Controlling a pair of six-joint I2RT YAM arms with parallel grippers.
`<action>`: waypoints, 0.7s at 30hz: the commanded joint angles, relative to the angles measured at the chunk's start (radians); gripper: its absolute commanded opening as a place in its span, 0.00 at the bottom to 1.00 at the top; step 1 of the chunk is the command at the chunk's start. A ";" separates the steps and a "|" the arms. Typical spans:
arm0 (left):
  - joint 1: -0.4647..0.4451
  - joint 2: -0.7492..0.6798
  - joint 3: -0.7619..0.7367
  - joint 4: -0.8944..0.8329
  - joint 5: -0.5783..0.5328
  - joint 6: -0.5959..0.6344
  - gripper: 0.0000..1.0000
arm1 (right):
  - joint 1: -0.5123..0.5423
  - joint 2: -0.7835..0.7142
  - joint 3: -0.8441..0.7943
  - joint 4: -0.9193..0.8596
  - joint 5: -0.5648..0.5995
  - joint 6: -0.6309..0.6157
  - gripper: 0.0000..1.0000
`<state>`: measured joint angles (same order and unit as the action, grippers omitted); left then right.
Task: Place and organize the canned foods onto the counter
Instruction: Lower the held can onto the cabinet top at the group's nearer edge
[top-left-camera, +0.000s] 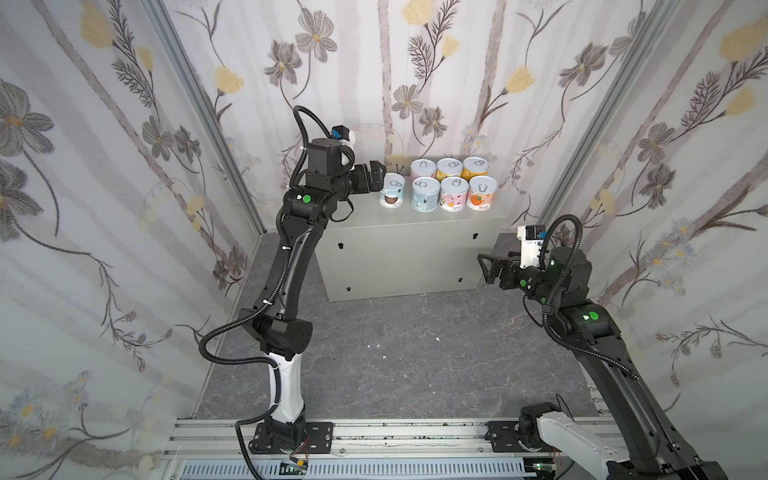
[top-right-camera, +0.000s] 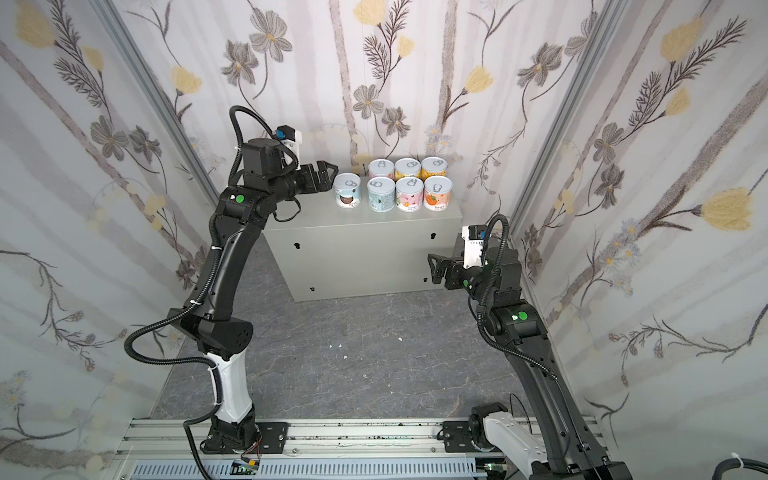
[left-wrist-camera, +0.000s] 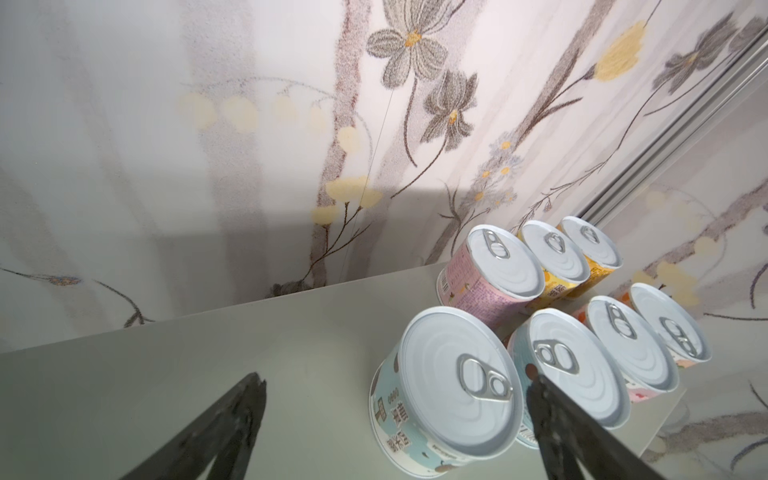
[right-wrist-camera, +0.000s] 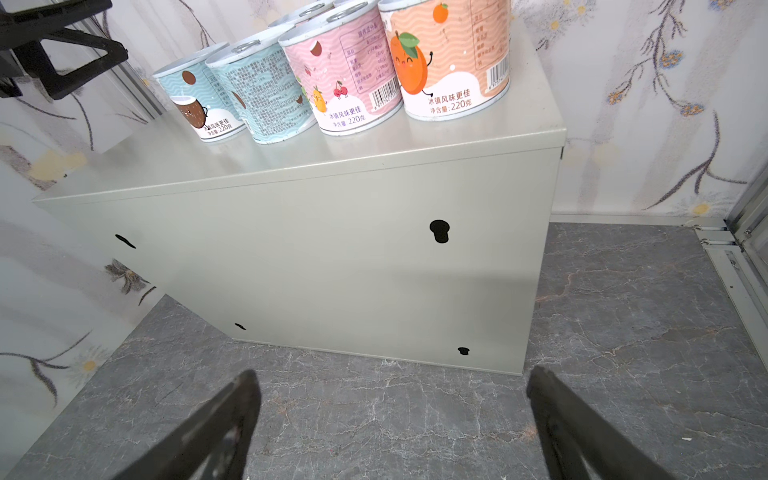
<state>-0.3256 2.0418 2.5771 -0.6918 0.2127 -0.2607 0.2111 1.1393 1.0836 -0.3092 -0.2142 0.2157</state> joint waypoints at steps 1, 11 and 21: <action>0.020 0.047 0.045 0.006 0.025 -0.079 1.00 | -0.001 -0.007 -0.002 0.032 -0.008 -0.002 1.00; 0.057 0.130 0.055 0.204 0.315 -0.235 0.97 | -0.011 -0.014 0.000 0.003 0.003 -0.014 1.00; 0.061 0.192 0.104 0.216 0.457 -0.300 0.95 | -0.019 -0.018 -0.010 0.001 -0.004 -0.015 1.00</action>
<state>-0.2626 2.2265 2.6720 -0.5262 0.5983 -0.5297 0.1932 1.1187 1.0786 -0.3176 -0.2104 0.2150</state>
